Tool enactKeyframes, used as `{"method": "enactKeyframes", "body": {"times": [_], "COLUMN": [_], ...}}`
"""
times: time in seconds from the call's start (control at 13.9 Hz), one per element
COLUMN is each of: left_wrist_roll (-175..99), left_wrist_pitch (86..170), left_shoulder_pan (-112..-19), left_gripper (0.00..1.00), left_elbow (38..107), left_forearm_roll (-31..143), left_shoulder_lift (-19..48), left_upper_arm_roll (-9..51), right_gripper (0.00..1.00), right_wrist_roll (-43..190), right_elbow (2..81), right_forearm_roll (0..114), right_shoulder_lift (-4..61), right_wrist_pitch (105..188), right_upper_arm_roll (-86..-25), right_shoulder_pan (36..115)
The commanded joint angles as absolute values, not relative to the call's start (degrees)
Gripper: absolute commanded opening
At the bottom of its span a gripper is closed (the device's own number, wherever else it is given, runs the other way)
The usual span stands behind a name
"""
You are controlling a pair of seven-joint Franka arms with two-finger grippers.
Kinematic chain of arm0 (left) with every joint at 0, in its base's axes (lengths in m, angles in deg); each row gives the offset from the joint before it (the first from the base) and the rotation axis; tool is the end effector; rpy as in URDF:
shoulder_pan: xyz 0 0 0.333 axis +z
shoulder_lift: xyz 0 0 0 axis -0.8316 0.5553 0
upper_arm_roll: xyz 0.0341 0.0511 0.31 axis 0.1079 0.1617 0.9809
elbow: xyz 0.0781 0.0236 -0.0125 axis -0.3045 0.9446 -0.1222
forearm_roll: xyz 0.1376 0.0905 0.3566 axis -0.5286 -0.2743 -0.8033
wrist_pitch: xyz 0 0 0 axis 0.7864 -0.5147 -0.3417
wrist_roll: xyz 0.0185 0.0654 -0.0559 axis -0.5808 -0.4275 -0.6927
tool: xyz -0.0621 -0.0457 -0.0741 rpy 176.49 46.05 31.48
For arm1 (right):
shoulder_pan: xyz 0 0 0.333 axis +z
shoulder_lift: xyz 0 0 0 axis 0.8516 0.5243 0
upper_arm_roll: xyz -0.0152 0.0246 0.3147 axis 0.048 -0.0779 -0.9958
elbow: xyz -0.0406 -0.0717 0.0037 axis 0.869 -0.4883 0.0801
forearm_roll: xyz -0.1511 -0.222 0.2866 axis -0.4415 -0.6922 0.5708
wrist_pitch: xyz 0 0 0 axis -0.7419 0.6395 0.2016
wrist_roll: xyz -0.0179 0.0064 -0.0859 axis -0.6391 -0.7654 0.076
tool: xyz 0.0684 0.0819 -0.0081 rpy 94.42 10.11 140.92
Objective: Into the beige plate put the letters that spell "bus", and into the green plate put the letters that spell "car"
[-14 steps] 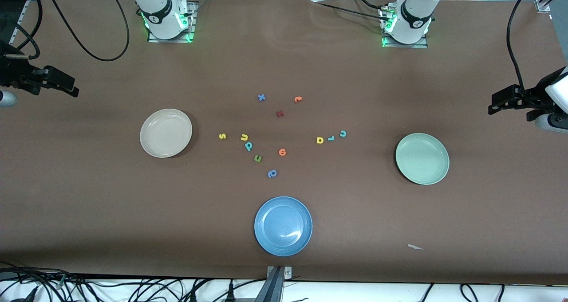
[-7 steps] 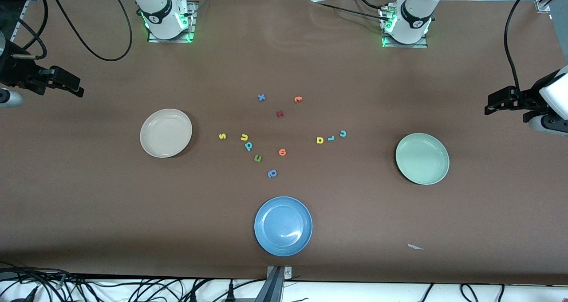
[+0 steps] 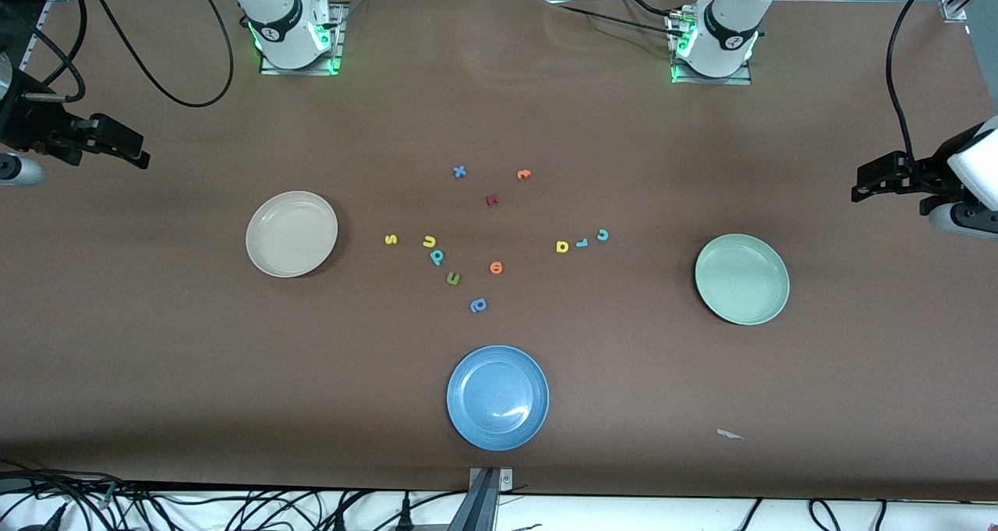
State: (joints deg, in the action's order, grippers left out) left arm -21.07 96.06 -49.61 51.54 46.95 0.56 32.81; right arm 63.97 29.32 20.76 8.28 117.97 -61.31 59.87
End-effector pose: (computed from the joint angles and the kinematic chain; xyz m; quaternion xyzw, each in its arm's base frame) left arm 0.6066 0.0124 0.5901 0.9949 -0.0870 -0.0478 0.0165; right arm 0.5646 0.0189 0.6153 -0.9994 0.0214 0.0282 0.0069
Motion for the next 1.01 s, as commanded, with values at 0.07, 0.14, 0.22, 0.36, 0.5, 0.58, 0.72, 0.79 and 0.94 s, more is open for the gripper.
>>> {"method": "enactKeyframes", "body": {"times": [0.07, 0.14, 0.22, 0.36, 0.5, 0.58, 0.72, 0.79, 0.94], "left_wrist_roll": [-19.6, -19.6, -19.6, -19.6, -19.9, -20.6, -20.9, -20.9, -21.0], "left_wrist_pitch": [96.2, 96.2, 96.2, 95.7, 93.8, 93.0, 90.2, 89.1, 89.1], "left_shoulder_pan": [-49.5, -49.4, -49.7, -49.2, -49.0, -49.1, -49.3, -49.3, -49.8], "left_gripper": [0.99, 0.99, 0.99, 0.99, 1.0, 1.0, 1.0, 1.0, 1.0], "left_elbow": [52.0, 52.3, 52.5, 52.4, 52.1, 52.1, 52.0, 51.9, 51.9], "left_forearm_roll": [47.9, 48.2, 48.1, 48.0, 47.9, 47.6, 47.6, 47.6, 48.1], "left_shoulder_lift": [0.2, 0.2, 0.2, 0.2, -0.1, -0.2, -0.3, -0.5, -0.5], "left_upper_arm_roll": [33.1, 33.1, 33.1, 33.1, 33.2, 33.1, 32.9, 32.7, 32.9], "right_gripper": [1.0, 1.0, 1.0, 1.0, 1.0, 1.0, 1.0, 1.0, 1.0], "right_wrist_roll": [63.3, 63.2, 63.3, 63.2, 63.2, 63.2, 63.2, 63.2, 63.2], "right_elbow": [28.8, 28.8, 28.6, 28.5, 28.4, 28.4, 28.4, 28.4, 28.4], "right_forearm_roll": [20.2, 20.0, 19.8, 19.8, 19.7, 19.8, 19.7, 19.8, 19.7], "right_shoulder_lift": [7.5, 7.4, 7.4, 7.4, 7.4, 7.4, 7.4, 7.4, 7.4], "right_wrist_pitch": [115.7, 115.3, 115.2, 115.4, 115.4, 115.7, 115.7, 115.8, 115.6], "right_upper_arm_roll": [-61.8, -62.5, -63.2, -63.3, -63.3, -63.2, -63.3, -63.3, -63.3], "right_shoulder_pan": [60.1, 60.1, 60.1, 60.1, 60.1, 60.1, 60.1, 60.1, 60.1]}}
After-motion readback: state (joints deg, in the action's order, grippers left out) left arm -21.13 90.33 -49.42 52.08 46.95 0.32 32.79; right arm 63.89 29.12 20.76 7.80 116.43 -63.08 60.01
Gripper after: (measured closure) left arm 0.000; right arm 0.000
